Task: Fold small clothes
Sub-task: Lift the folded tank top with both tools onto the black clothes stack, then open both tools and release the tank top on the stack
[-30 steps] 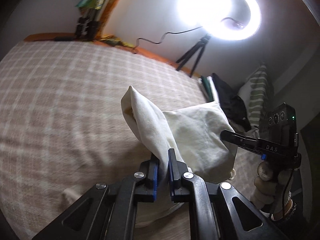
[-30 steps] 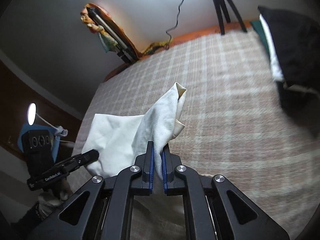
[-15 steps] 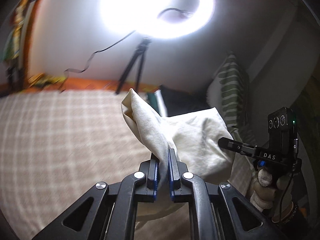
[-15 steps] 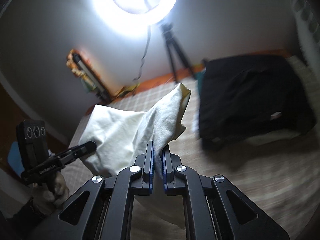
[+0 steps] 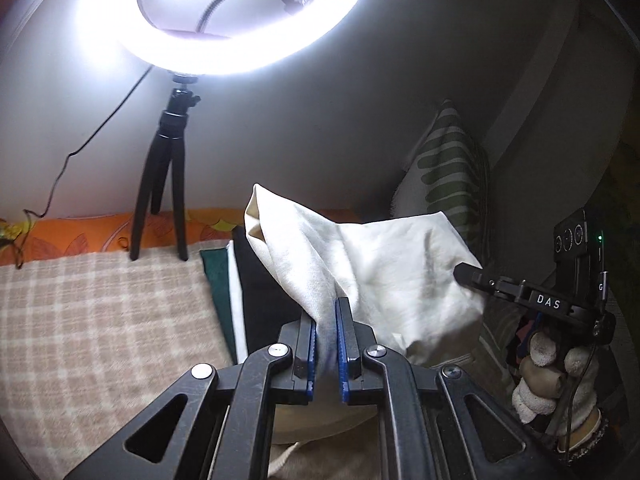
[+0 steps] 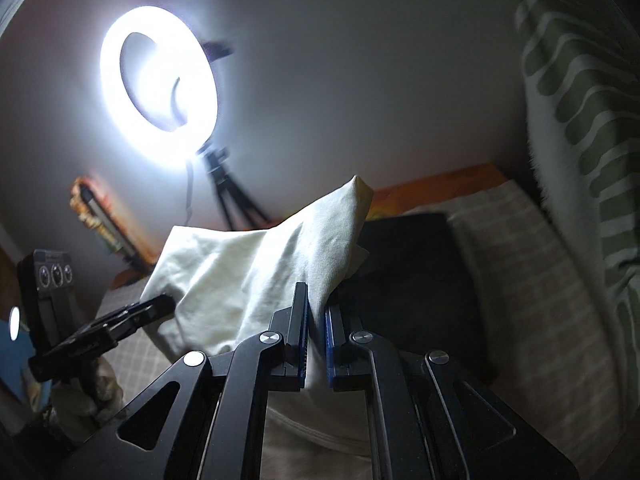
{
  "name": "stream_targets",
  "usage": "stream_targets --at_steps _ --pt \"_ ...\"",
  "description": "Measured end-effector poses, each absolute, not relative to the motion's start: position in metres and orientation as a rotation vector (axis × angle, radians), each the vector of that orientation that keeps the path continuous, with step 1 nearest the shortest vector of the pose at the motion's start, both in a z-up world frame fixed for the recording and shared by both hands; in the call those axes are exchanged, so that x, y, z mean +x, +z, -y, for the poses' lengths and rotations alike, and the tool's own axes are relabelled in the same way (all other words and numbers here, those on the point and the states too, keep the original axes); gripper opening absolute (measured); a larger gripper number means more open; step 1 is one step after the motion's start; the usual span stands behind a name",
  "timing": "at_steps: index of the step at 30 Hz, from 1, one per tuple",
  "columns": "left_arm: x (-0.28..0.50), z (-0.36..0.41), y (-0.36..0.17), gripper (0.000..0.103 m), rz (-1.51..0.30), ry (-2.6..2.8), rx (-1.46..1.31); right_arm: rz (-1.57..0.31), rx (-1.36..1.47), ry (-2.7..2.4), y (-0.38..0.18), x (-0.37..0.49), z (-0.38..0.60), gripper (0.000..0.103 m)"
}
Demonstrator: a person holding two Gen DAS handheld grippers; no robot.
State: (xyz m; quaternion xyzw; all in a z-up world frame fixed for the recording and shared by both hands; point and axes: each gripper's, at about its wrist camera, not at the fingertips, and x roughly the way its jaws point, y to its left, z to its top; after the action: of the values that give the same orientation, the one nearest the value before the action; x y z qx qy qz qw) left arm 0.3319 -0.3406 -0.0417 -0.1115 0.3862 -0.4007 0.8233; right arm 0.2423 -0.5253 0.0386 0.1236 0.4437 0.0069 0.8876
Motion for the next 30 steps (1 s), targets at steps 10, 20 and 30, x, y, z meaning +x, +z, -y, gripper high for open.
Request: stream_targets --at_steps 10,20,30 --pt "0.366 0.379 -0.092 0.007 -0.883 -0.744 -0.181 -0.990 0.231 -0.063 -0.010 0.277 0.574 0.005" --pt "0.363 0.362 -0.087 0.063 -0.885 -0.682 -0.152 -1.018 0.190 -0.161 -0.009 0.271 0.584 0.005" --pt "0.328 0.351 -0.054 0.080 -0.826 -0.706 -0.081 -0.980 0.114 -0.189 0.021 0.248 0.546 0.040"
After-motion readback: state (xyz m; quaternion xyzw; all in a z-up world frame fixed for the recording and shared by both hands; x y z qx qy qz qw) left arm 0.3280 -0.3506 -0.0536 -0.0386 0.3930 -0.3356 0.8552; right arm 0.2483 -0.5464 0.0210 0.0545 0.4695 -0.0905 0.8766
